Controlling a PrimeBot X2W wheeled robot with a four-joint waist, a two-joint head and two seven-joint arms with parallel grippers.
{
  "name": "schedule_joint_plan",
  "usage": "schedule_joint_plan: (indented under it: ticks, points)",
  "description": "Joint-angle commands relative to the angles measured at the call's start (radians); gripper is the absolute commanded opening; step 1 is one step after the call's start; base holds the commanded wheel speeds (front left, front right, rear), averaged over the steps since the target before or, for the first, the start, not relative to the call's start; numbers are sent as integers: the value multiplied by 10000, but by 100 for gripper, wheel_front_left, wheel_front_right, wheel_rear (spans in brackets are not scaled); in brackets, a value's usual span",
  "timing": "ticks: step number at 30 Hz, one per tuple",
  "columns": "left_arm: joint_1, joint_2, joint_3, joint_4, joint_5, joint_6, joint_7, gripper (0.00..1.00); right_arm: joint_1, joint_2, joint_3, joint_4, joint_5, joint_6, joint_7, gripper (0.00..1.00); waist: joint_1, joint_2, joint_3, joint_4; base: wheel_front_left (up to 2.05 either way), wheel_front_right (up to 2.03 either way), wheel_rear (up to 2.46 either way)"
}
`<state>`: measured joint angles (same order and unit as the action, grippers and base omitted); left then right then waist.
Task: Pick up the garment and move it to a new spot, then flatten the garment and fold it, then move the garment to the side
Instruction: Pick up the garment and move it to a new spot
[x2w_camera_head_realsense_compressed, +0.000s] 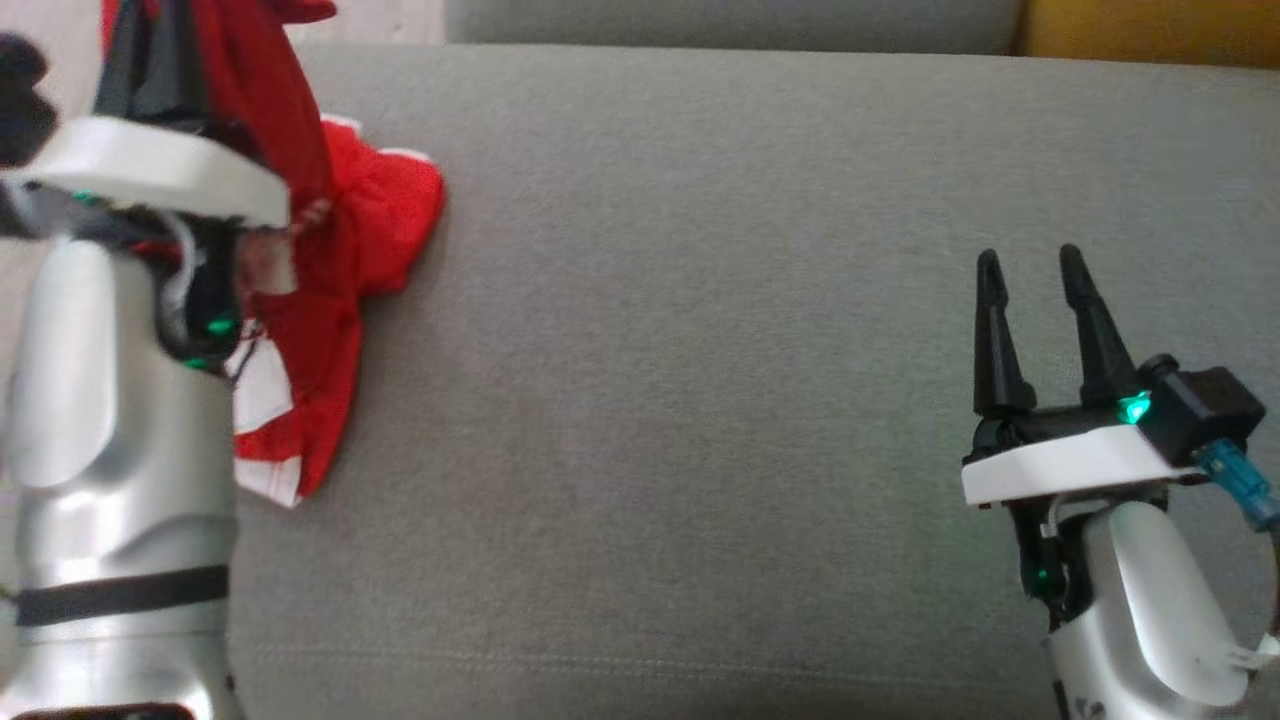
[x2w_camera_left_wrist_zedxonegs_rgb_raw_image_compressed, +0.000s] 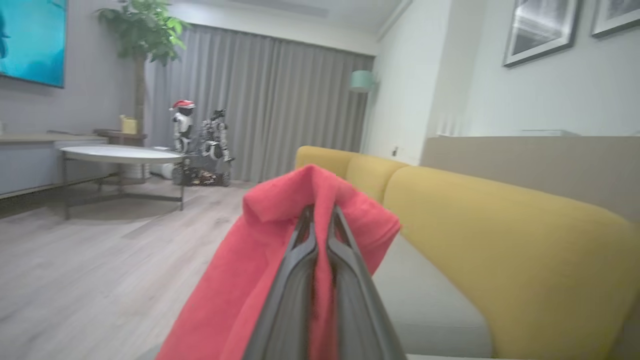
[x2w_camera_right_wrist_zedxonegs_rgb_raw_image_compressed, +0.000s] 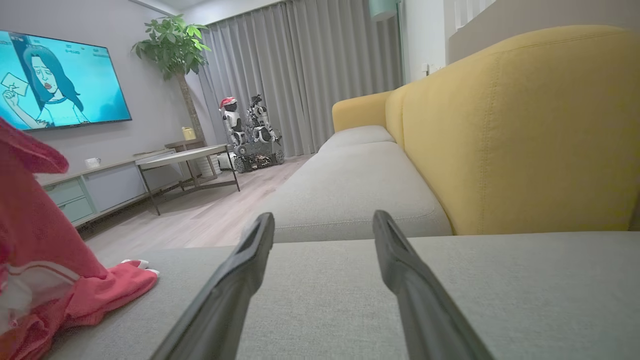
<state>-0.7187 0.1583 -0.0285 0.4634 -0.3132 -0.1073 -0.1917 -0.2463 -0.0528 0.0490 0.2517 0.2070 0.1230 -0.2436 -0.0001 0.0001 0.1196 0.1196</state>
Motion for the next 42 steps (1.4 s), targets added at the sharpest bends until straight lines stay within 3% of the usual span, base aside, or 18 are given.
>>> schedule_joint_plan:
  ticks: [1, 4, 9, 15, 17, 25, 26, 27, 31, 34, 38, 42]
  points:
    - [-438, 27, 10, -972, -87, 80, 271, 0, -105, 25, 305, -229, -51, 77, -120, 100, 1, -1, -264, -431, 0, 0, 0]
    - [-533, -460, -382, -1844, -184, 243, 757, 0, -209, 25, 352, -218, -57, 77, -148, 100, 1, -1, -292, -924, 0, 0, 0]
    - [-855, -784, -883, -2254, -219, 462, 1148, 0, -418, 25, 404, -309, -48, 77, -164, 100, 1, -1, -110, -1532, 0, 0, 0]
    - [-1353, -1043, -1981, -2073, -356, 962, 1266, 0, -855, 26, 394, -666, 7, 77, -175, 100, 1, -1, 486, -2533, 0, 0, 0]
    - [-1443, -1068, -2514, -1758, -552, 1139, 1173, 0, -1005, 26, 391, -793, 60, 77, -177, 100, 1, -1, 704, -2892, 0, 0, 0]
    - [-2106, -1078, -5842, -797, -2999, 2269, 50, 0, -1414, 26, 532, -1121, 510, 77, -180, 100, 1, -1, 1271, -4193, 0, 0, 0]
    - [-2194, -1078, -6233, -648, -3294, 2377, -89, 38, -1432, 26, 593, -1124, 556, 77, -180, 100, 1, -1, 1300, -4310, 0, 0, 0]
    - [-2272, -1078, -6595, -519, -3590, 2484, -223, 99, -1441, 26, 646, -1123, 601, 77, -180, 100, 1, -1, 1321, -4409, 0, 0, 0]
    - [-2632, -1079, -7873, -255, -4581, 2666, -540, 100, -1395, 26, 624, -1132, 722, 77, -180, 100, 1, -1, 1345, -4525, 0, 0, 0]
    - [-2914, -1079, -8143, -20, -4943, 2877, -658, 100, -1359, 26, 490, -1155, 740, 77, -180, 100, 1, -1, 1332, -4344, 0, 0, 0]
    - [-3080, -1080, -7657, 261, -4777, 2962, -694, 100, -1287, 26, 369, -1138, 587, 77, -181, 100, 1, -1, 1180, -3824, 0, 0, 0]
    - [-2609, -1013, -6733, 376, -4061, 2731, -698, 100, -1109, 26, 235, -1054, 310, 77, -181, 100, 1, -1, 885, -3035, 0, 0, 0]
